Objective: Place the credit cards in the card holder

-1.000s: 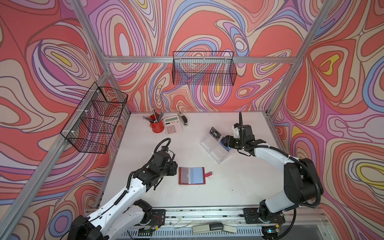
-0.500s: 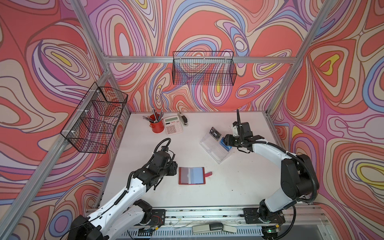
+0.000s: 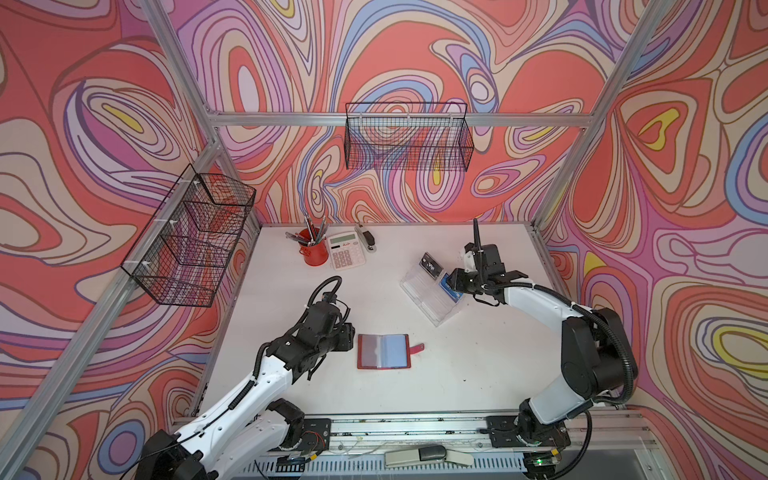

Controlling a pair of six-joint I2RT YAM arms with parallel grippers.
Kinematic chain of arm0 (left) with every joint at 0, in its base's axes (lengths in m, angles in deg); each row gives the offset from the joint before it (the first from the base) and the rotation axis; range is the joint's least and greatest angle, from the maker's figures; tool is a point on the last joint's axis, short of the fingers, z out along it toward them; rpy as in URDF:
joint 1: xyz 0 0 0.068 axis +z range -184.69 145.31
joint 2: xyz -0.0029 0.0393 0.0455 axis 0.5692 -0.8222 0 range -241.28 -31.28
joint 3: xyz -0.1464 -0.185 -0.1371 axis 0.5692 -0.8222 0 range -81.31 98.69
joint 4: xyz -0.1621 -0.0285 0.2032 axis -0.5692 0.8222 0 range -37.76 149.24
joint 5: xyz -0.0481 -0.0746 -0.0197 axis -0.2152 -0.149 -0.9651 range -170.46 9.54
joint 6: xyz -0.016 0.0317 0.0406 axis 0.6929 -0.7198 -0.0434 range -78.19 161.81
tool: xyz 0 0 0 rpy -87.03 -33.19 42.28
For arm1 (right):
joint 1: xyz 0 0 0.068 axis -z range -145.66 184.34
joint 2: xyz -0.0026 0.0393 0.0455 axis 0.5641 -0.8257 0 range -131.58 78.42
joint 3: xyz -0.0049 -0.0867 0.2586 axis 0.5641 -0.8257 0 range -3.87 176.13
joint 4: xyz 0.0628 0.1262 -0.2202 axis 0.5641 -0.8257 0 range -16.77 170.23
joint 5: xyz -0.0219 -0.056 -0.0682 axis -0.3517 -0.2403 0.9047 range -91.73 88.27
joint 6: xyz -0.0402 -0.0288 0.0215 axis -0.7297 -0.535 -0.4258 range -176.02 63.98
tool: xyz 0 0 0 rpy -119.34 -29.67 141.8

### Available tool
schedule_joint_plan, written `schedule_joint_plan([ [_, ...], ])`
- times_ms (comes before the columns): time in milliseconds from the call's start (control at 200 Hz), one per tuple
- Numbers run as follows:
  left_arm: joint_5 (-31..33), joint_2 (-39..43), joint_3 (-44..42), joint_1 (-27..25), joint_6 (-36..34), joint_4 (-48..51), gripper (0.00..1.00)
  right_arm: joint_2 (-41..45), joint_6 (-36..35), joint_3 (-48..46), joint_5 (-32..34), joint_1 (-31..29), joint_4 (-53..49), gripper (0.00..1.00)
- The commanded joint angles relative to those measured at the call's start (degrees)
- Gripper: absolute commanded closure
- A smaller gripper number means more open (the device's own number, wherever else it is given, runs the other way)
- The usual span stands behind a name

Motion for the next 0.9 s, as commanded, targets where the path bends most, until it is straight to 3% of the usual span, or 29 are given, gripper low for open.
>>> schedule_joint_plan([
  [0, 0.62, -0.12, 1.60, -0.24, -0.42, 1.21, 0.42, 1.45, 0.90, -0.72, -0.18, -0.14, 0.52, 0.65],
  [426, 0.90, -0.38, 1.85, -0.21, -0.39, 1.70, 0.42, 4.63, -1.02, -1.43, -2.77, -0.22, -0.30, 0.61],
  [896, 1.31, -0.15, 1.71, -0.21, -0.39, 1.52, 0.41, 1.96, -4.29, -0.03, -3.84, -0.74, -3.44, 0.67],
])
